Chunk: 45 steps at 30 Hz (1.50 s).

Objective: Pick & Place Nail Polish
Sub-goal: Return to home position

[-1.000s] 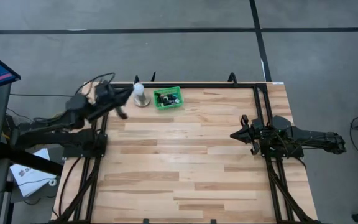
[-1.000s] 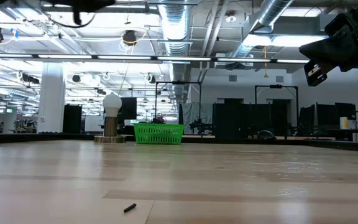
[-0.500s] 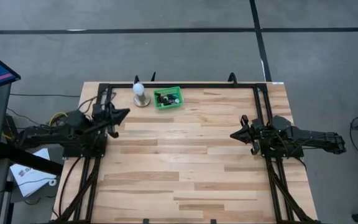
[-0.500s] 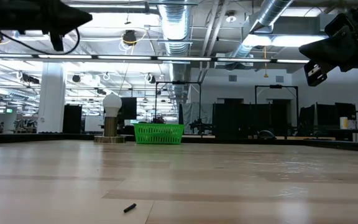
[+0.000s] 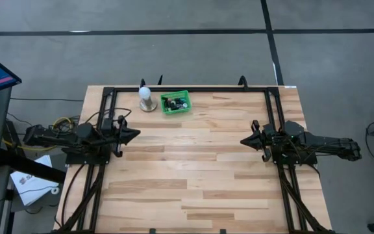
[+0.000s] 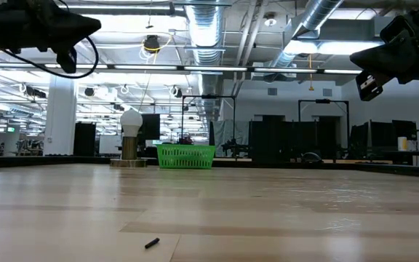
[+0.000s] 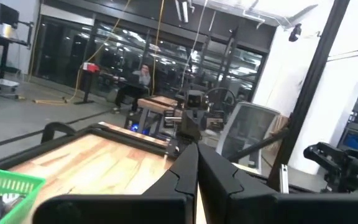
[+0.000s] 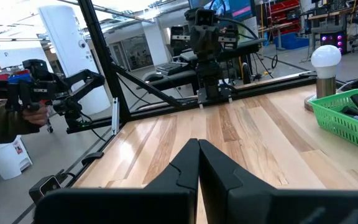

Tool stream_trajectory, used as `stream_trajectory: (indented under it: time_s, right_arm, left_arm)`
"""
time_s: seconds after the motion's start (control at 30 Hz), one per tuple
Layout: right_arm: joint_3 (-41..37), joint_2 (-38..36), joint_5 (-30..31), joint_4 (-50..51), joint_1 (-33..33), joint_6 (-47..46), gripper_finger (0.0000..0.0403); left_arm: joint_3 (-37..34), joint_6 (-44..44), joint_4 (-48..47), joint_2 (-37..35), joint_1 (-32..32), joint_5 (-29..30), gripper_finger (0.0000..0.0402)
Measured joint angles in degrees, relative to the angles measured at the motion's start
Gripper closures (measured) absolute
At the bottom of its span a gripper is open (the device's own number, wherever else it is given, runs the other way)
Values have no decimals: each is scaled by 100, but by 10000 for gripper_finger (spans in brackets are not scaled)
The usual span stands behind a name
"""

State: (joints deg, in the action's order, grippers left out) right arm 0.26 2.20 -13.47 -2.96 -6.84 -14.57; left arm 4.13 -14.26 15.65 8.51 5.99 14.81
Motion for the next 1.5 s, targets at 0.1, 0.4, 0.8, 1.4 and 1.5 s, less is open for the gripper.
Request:
stream_trajectory:
  time_s: [0.1,0.4,0.8,1.4,1.5]
  right_arm:
    - [1,0,0,-2,1,0,403]
    - [-1,0,2,0,1,0,403]
    - [0,0,2,0,0,0,403]
    - [0,0,2,-1,0,0,403]
    - [-1,0,1,-1,0,0,403]
  left_arm:
    - [-111,-17,63,0,15,-17,401]
    - [-377,-91,492,0,15,-1007,401]
    - [-377,-140,-563,9,12,-2664,401]
    - [-377,31,-1346,9,10,-2275,401]
    - [-377,169,-1362,9,10,-2191,401]
